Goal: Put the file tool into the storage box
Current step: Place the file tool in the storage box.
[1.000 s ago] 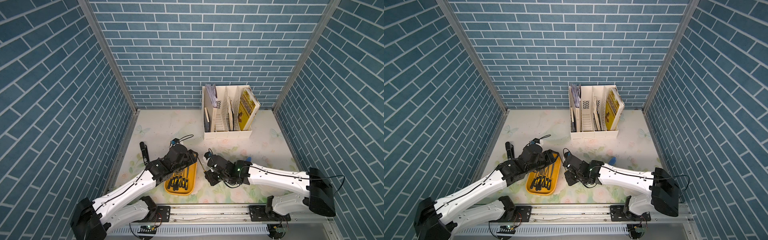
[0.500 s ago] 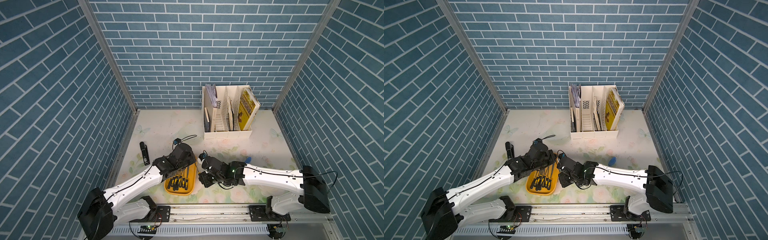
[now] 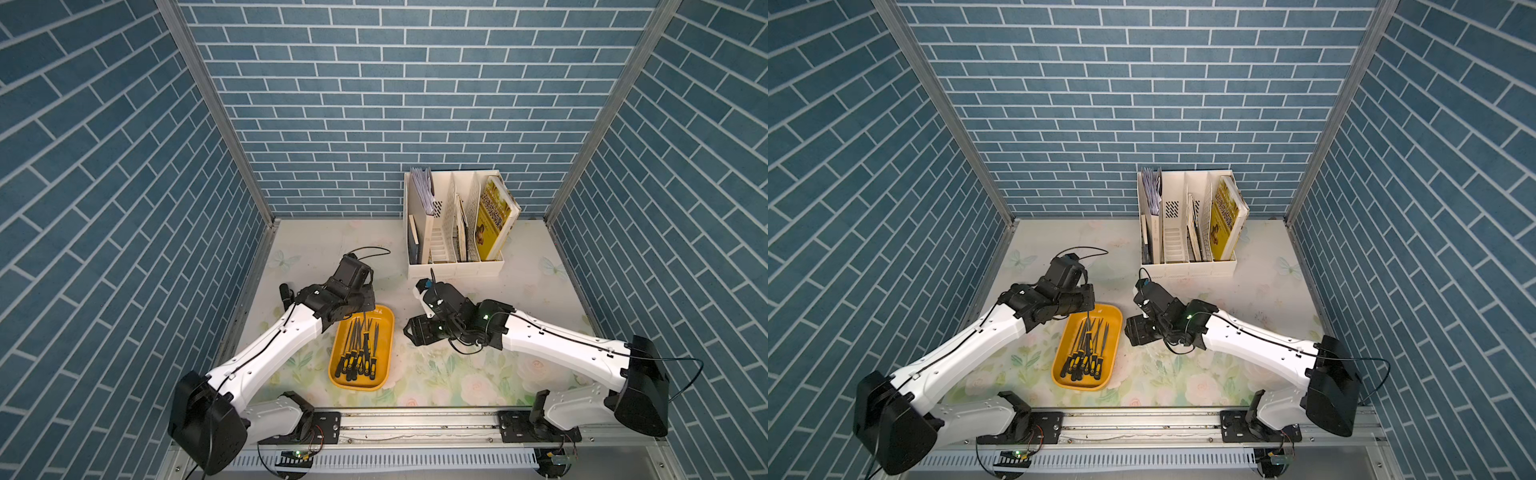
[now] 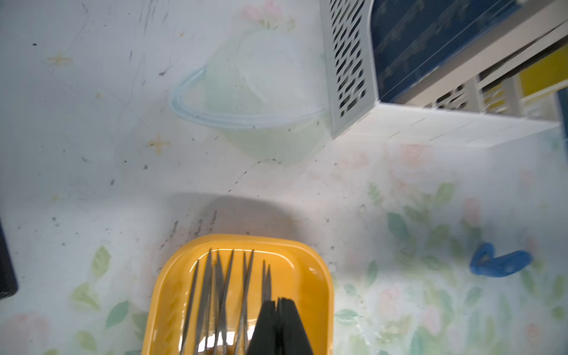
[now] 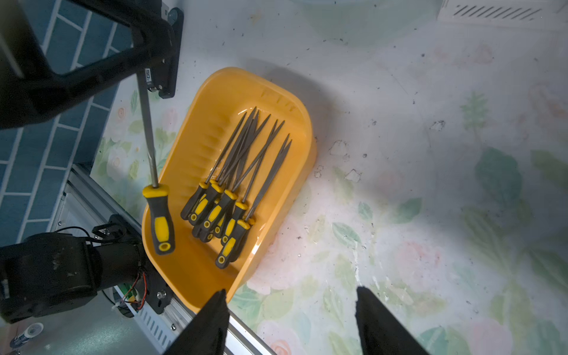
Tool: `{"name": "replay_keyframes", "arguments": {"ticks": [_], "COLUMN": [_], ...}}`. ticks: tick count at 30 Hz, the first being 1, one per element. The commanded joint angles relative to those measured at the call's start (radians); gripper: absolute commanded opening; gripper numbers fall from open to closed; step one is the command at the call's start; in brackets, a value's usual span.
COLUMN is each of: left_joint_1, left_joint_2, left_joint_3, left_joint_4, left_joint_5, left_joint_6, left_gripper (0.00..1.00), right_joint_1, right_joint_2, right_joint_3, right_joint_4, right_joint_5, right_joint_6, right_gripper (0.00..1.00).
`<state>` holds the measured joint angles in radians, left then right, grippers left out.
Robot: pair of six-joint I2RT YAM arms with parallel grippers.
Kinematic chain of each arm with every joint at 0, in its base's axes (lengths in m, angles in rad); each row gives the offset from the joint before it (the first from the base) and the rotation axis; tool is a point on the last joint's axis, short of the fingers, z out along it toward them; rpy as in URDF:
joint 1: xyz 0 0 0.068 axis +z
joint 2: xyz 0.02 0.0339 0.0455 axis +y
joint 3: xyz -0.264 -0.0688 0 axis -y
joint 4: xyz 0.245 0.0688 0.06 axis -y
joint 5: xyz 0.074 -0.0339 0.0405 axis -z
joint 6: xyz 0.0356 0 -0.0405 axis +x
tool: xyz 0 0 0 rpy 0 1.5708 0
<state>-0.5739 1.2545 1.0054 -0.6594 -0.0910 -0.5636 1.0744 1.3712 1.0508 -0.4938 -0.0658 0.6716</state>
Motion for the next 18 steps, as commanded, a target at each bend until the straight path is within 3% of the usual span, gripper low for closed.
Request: {"name": "replay_keyframes", "arguments": {"ticks": [1,8,18], "left_joint_1": [0.006,0.008,0.008], "left_joint_2": [0.029,0.059,0.156], "left_joint_3": [-0.002,-0.018,-0.076], "left_joint_4": [-0.143,-0.139,-0.075], "left_joint_5": [-0.117,-0.183,-0.173], "left_joint_6": [0.116,0.111,0.062], "left_gripper": [0.0,0.0,0.0], "right_joint_1": [-0.002,-0.002,-0.002], "right_joint_2": [-0.003,0.031,0.023], "right_joint_3": [-0.044,-0.058,-0.069], "right_joint_4": [-0.013,0.012,0.024], "right_joint_5": [-0.048,-0.064,-0.071], "right_joint_6": [-0.037,-0.043,-0.044], "right_gripper": [0.68,0.68,0.68]}}
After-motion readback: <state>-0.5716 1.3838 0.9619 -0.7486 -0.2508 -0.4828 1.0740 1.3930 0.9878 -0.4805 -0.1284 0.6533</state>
